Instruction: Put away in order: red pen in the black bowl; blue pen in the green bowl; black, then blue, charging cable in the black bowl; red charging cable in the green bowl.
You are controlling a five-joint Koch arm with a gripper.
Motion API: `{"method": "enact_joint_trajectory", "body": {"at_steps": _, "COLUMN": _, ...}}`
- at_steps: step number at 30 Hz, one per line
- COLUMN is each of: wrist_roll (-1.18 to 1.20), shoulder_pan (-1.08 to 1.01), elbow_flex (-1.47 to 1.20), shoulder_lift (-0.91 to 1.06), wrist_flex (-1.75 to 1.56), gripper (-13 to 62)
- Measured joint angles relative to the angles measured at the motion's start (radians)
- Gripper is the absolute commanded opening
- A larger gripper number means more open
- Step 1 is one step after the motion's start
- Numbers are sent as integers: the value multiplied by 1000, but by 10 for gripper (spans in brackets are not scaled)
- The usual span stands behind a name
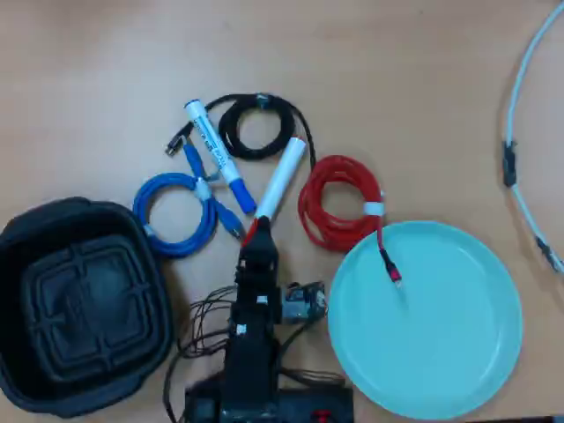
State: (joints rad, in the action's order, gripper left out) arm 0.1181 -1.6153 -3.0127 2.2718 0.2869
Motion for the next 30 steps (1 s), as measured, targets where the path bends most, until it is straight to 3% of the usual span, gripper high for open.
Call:
{"method": "enact_joint_trajectory", "body": {"at_steps": 5, "wrist_roll": -104, "shoulder_pan": 21, "elbow_flex": -41, "shoulder_lift": 0, "wrist_flex": -94, "gripper": 584}}
{"method": "enact_joint_trajectory", "body": {"at_steps": 30, "wrist_roll": -106, "shoulder_pan": 23, "elbow_flex": 6, "shoulder_lift": 0, "wrist_flex": -92, "gripper": 584}}
